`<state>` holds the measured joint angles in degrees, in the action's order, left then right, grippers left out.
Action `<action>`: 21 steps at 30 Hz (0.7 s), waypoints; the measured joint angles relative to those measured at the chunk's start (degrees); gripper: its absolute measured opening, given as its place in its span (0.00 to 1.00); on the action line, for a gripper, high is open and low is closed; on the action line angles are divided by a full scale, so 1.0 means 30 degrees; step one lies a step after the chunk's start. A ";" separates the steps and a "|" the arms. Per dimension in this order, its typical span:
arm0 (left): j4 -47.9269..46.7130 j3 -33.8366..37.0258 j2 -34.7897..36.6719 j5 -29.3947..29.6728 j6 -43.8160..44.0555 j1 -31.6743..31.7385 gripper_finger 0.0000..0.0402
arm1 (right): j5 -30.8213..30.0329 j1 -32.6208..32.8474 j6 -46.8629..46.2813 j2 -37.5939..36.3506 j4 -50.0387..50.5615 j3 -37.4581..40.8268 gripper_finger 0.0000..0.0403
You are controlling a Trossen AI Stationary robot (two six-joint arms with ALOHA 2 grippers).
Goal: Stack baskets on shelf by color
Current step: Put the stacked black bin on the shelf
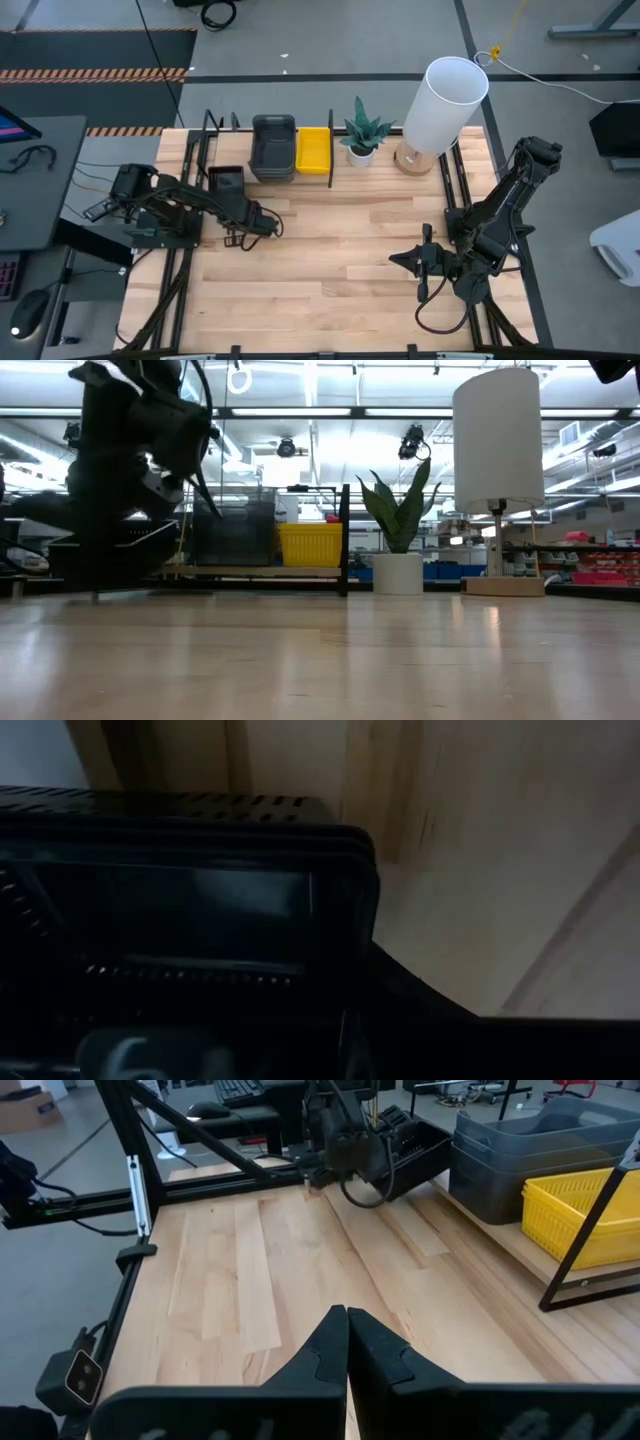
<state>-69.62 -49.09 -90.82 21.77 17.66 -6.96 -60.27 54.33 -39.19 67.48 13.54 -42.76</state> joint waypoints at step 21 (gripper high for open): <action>-0.4005 -0.4251 0.1789 0.1201 -0.4113 0.2660 0.04 | 0.0001 0.0016 0.0600 0.0000 -0.0657 0.0001 0.01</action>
<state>-81.63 -61.84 -85.45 25.38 5.32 1.02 -60.27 54.37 -37.39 67.48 11.57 -42.76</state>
